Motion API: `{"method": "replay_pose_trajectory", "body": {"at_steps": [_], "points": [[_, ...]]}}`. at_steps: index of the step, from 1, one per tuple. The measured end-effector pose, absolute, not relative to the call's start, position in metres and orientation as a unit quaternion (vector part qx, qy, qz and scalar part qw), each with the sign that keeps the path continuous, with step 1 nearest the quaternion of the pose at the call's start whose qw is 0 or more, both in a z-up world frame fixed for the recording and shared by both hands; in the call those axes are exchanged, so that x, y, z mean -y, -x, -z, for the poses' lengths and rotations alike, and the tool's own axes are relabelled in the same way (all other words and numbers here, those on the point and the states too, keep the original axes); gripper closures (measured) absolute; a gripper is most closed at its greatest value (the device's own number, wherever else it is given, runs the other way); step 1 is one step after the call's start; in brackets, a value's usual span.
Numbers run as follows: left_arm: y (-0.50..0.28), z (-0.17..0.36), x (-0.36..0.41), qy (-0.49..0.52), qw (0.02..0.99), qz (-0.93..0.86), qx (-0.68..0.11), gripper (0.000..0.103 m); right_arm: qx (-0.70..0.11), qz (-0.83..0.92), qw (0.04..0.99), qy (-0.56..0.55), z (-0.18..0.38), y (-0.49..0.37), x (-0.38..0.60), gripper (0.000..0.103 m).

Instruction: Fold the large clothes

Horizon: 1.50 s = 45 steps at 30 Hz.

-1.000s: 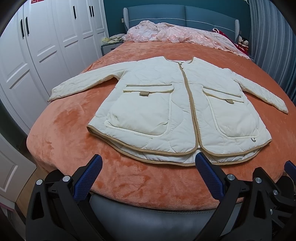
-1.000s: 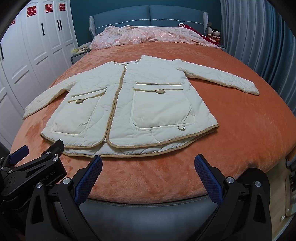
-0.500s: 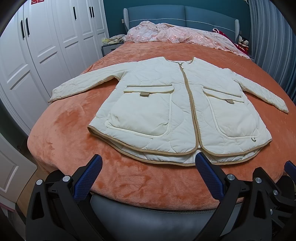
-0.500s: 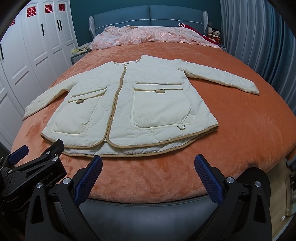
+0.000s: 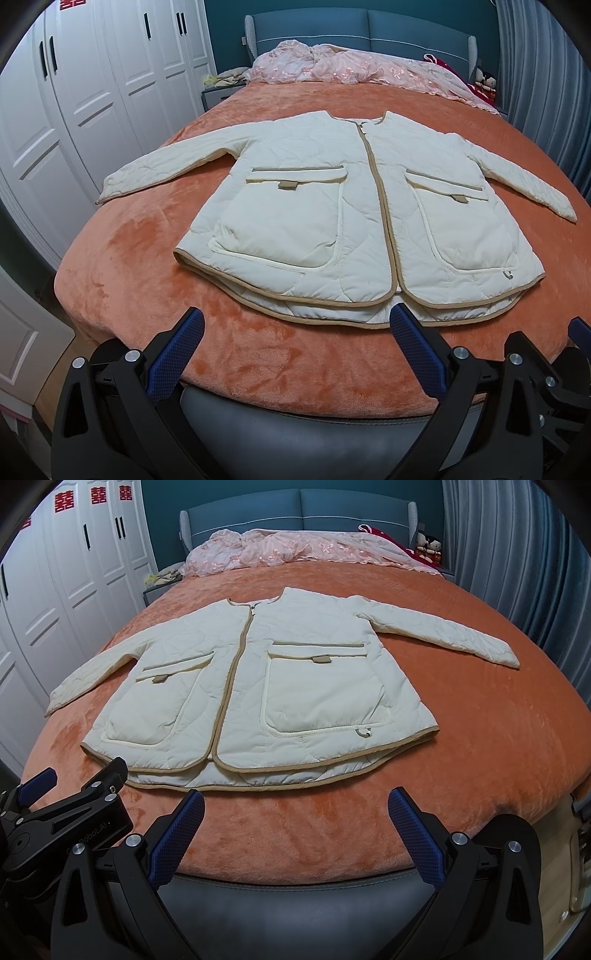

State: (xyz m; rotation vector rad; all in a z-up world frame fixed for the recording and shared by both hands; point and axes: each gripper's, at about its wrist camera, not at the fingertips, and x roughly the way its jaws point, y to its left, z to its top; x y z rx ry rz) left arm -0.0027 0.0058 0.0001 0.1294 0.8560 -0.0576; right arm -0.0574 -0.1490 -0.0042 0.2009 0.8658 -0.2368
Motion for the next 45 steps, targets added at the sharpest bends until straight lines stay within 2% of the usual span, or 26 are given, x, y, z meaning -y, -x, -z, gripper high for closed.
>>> {"method": "replay_pose_trajectory", "body": {"at_steps": [12,20,32,40,45], "points": [[-0.012,0.011,0.004,-0.084,0.89,0.021,-0.447,0.005,-0.426,0.106,0.894,-0.091,0.013,0.04,0.16,0.005],[-0.036,0.019,0.003,-0.067,0.886,0.023,-0.459,0.005,-0.438,0.136,0.88,-0.124,0.026,0.016,0.211,0.005],[-0.103,0.021,0.026,-0.074,0.888,0.004,-0.454,0.005,-0.393,0.239,0.859,-0.223,0.035,-0.058,0.433,0.005],[-0.149,0.031,0.031,-0.085,0.888,-0.038,-0.449,0.005,-0.347,0.33,0.812,-0.333,0.073,-0.096,0.6,0.005],[-0.168,0.042,0.029,-0.069,0.883,-0.051,-0.461,0.005,-0.332,0.391,0.78,-0.359,0.096,-0.106,0.678,0.005]]}}
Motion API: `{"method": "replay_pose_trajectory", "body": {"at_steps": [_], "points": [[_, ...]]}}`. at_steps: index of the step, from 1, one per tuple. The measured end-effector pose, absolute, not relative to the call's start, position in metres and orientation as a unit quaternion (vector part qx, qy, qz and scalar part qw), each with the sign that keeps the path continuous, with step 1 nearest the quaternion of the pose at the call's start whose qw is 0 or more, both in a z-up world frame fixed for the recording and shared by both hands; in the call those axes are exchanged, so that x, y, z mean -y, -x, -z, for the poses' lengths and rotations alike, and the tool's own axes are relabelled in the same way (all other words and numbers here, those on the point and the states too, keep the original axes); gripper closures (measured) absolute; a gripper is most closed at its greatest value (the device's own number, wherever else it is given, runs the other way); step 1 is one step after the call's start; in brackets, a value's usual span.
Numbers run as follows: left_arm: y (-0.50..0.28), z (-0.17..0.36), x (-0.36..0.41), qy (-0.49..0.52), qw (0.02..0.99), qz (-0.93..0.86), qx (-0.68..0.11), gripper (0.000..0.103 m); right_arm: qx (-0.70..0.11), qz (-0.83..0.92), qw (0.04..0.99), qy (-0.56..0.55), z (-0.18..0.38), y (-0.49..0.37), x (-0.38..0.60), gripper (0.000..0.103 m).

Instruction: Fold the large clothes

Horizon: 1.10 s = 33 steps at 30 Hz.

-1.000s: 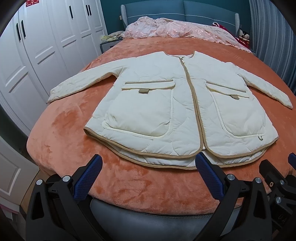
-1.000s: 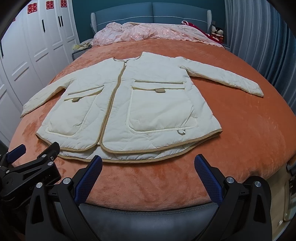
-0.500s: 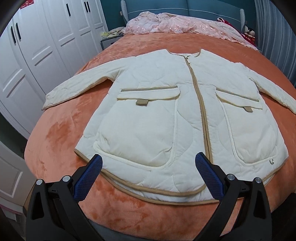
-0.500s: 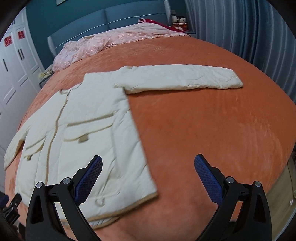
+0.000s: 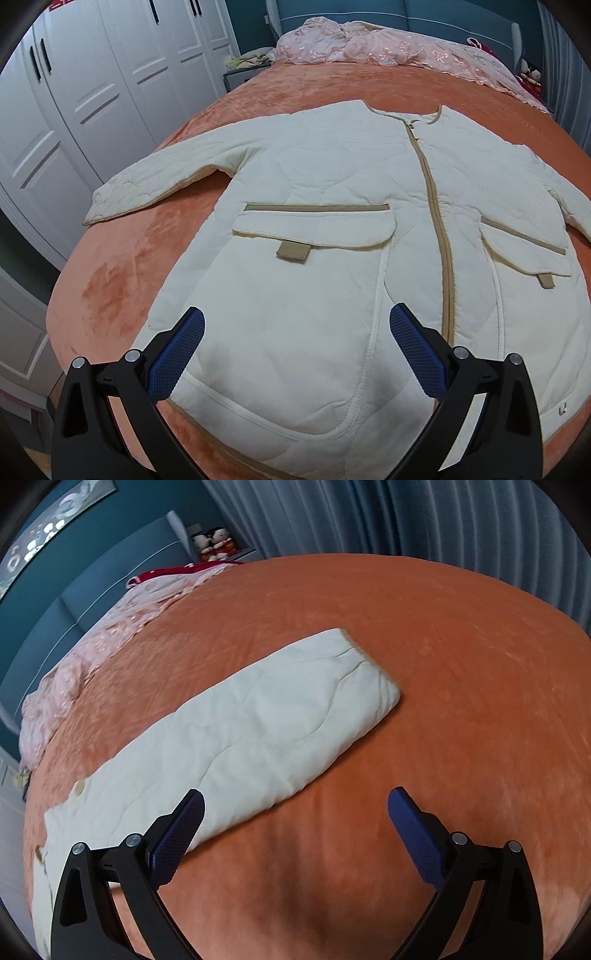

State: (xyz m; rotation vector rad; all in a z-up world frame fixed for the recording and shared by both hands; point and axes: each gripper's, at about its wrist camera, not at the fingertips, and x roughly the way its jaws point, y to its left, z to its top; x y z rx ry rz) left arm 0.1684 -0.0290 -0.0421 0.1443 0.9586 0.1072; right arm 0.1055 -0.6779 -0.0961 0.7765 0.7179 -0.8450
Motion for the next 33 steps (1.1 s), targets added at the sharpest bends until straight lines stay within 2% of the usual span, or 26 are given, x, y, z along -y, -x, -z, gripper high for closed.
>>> {"method": "replay_pose_trajectory", "body": {"at_steps": [3,6,7,8,10,16,20,23,28,33], "points": [[-0.177,0.049,0.028,-0.069,0.881,-0.06,-0.465,0.005,-0.317,0.408,0.755,-0.403,0.113,-0.103,0.713,0.008],[-0.184,0.056,0.029,-0.079,0.878,-0.068,-0.466,0.005,-0.298,0.411,0.758,-0.41,0.119,-0.105,0.728,0.02],[-0.186,0.058,0.028,-0.081,0.878,-0.07,-0.466,0.005,-0.3,0.404,0.762,-0.408,0.119,-0.109,0.728,0.037],[-0.188,0.059,0.026,-0.081,0.877,-0.073,-0.467,0.005,-0.307,0.392,0.764,-0.411,0.12,-0.116,0.73,0.064],[-0.192,0.063,0.023,-0.079,0.876,-0.077,-0.47,0.005,-0.313,0.382,0.766,-0.411,0.114,-0.13,0.726,0.089],[-0.199,0.065,0.004,-0.065,0.875,-0.092,-0.47,0.005,-0.26,0.286,0.86,-0.332,0.026,-0.197,0.655,0.092],[-0.201,0.063,-0.013,-0.052,0.875,-0.104,-0.469,0.005,-0.243,0.151,0.923,-0.258,-0.036,-0.259,0.549,0.092],[-0.201,0.061,-0.029,-0.034,0.875,-0.113,-0.469,0.005,-0.249,0.051,0.946,-0.2,-0.059,-0.298,0.454,0.092],[-0.199,0.058,-0.057,-0.012,0.874,-0.13,-0.469,0.005,-0.289,-0.077,0.945,-0.13,-0.047,-0.343,0.309,0.092],[-0.197,0.057,-0.086,0.001,0.872,-0.147,-0.468,0.005,-0.35,-0.147,0.921,-0.09,-0.001,-0.375,0.205,0.092]]}}
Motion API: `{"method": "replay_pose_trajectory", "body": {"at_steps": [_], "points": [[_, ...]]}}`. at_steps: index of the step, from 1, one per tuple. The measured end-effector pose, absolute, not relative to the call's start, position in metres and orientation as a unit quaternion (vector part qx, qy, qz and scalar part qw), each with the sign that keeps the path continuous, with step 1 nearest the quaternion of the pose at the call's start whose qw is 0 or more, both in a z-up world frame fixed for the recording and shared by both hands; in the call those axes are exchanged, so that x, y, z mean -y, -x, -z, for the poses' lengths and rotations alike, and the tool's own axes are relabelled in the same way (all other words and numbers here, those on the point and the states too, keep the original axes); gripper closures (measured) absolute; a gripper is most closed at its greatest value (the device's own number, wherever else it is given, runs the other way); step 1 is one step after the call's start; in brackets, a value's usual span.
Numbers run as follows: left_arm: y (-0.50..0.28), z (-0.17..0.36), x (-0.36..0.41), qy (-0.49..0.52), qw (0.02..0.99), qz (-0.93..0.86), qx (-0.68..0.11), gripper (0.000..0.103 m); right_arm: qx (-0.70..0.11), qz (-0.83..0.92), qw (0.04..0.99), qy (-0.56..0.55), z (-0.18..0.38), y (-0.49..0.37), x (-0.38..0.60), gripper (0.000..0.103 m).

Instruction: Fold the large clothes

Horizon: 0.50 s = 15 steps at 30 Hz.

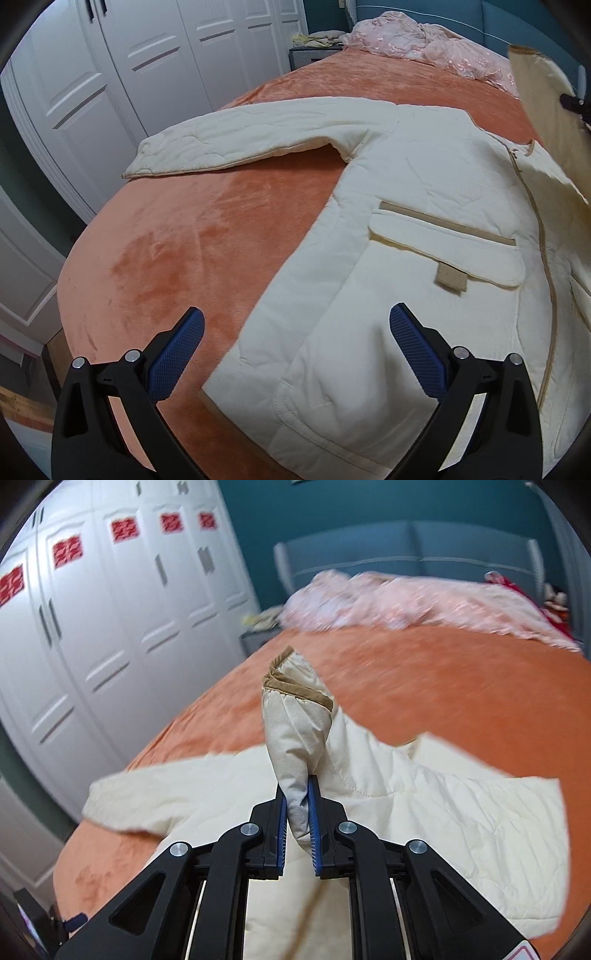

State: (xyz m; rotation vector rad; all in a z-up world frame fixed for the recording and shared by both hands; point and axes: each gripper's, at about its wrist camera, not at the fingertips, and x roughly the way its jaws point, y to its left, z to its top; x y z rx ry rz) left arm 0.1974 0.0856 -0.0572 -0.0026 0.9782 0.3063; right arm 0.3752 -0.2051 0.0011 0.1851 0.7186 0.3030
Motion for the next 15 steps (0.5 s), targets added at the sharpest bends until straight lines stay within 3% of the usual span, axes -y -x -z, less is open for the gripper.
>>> {"method": "replay_pose_trajectory", "body": {"at_steps": [3,6,10,15], "points": [[-0.196,0.06,-0.1,0.012,0.868,-0.152,-0.472,0.005,-0.38,-0.174,0.907,-0.056,0.028,-0.377,0.155,0.085],[-0.199,0.062,-0.109,0.032,0.867,-0.139,-0.478,0.005,-0.402,-0.199,0.893,-0.038,0.044,-0.359,0.124,0.071],[-0.214,0.057,-0.109,0.1,0.868,-0.084,-0.48,0.005,-0.369,-0.202,0.903,-0.085,0.038,-0.311,0.131,0.041],[-0.263,0.049,-0.08,0.204,0.855,-0.003,-0.478,0.005,-0.372,-0.112,0.902,-0.189,0.047,-0.269,0.23,0.041]]}}
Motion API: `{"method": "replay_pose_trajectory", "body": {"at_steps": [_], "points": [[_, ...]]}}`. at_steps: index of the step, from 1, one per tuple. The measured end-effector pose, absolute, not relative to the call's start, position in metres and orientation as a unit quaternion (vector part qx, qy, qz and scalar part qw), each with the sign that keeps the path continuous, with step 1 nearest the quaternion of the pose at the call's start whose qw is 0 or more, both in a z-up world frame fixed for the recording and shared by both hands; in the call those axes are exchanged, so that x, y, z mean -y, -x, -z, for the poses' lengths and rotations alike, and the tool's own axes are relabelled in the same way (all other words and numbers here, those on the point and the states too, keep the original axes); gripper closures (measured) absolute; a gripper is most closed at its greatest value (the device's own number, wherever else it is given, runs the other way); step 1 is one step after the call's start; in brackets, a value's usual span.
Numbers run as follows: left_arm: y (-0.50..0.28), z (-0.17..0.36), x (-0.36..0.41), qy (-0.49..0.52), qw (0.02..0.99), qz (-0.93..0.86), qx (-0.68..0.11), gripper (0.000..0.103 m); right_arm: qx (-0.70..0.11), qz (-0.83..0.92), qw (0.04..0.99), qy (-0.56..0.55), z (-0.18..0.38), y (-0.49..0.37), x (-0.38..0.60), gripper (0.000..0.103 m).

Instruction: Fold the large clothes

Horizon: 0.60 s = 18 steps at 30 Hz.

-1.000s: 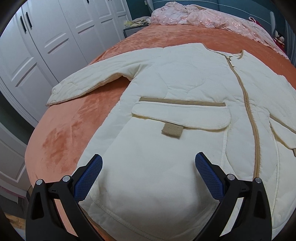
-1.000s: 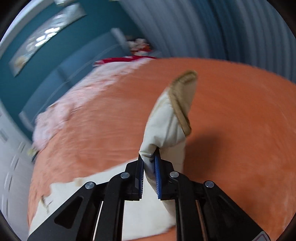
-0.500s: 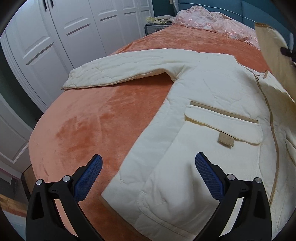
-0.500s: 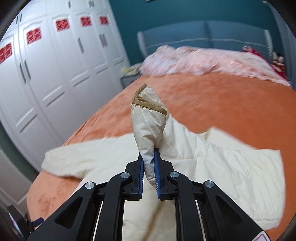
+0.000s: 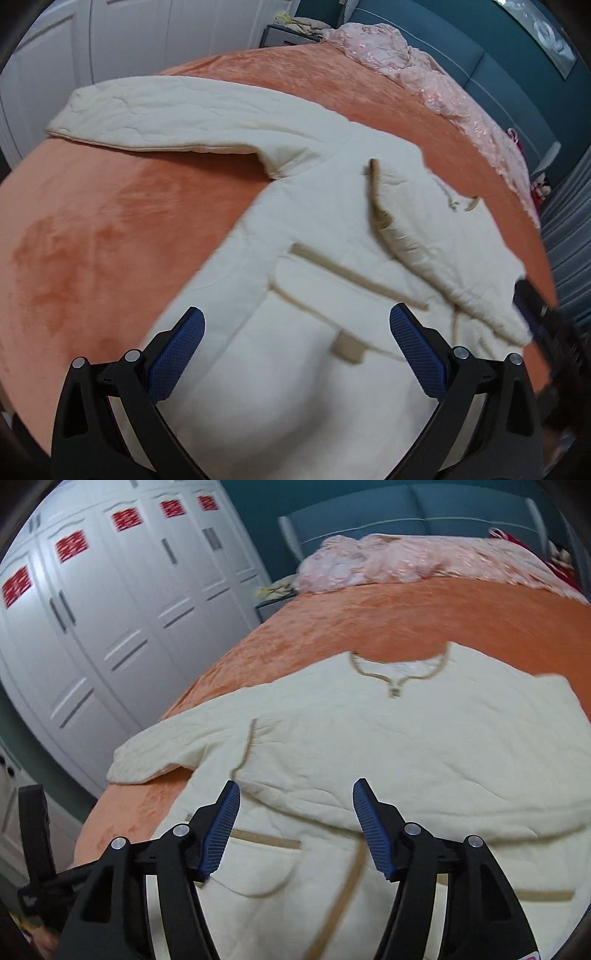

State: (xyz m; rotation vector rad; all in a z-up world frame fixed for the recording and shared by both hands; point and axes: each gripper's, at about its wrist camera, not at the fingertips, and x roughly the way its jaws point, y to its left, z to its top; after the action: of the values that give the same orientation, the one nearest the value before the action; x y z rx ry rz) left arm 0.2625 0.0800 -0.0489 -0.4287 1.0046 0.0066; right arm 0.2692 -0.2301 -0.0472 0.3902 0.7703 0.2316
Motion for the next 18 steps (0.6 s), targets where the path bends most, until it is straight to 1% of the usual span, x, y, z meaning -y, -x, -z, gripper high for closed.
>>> {"method": "replay_pose_trajectory", "body": {"at_steps": [3,5,11,12,13,14,15,16,17,18], "points": [[-0.299,0.052,-0.051,0.236,0.845,0.035,-0.478,0.005,-0.392,-0.025,0.889,-0.236,0.068,-0.252,0.295,0.04],[-0.325,0.062,-0.034,0.24,0.837,0.041,-0.49,0.005,-0.395,0.018,0.879,-0.268,0.078,-0.242,0.331,0.039],[-0.369,0.087,-0.018,0.271,0.815,0.031,-0.51,0.007,-0.387,0.053,0.848,-0.359,0.107,-0.244,0.394,0.039],[-0.372,0.087,-0.018,0.275,0.815,0.03,-0.508,0.013,-0.382,0.054,0.841,-0.38,0.113,-0.246,0.401,0.039],[-0.375,0.087,-0.019,0.277,0.816,0.033,-0.507,0.017,-0.375,0.053,0.832,-0.404,0.119,-0.249,0.407,0.039],[-0.378,0.087,-0.018,0.275,0.816,0.036,-0.508,0.027,-0.369,0.056,0.826,-0.423,0.123,-0.252,0.414,0.041],[-0.379,0.086,-0.017,0.269,0.817,0.038,-0.508,0.045,-0.363,0.058,0.819,-0.441,0.127,-0.256,0.418,0.041],[-0.382,0.084,-0.016,0.259,0.819,0.039,-0.51,0.054,-0.353,0.058,0.813,-0.459,0.13,-0.259,0.423,0.046],[-0.386,0.081,-0.014,0.243,0.824,0.033,-0.51,0.07,-0.345,0.058,0.809,-0.473,0.131,-0.263,0.428,0.055],[-0.388,0.077,-0.013,0.228,0.831,0.03,-0.507,0.09,-0.338,0.054,0.805,-0.485,0.131,-0.267,0.431,0.065]]}}
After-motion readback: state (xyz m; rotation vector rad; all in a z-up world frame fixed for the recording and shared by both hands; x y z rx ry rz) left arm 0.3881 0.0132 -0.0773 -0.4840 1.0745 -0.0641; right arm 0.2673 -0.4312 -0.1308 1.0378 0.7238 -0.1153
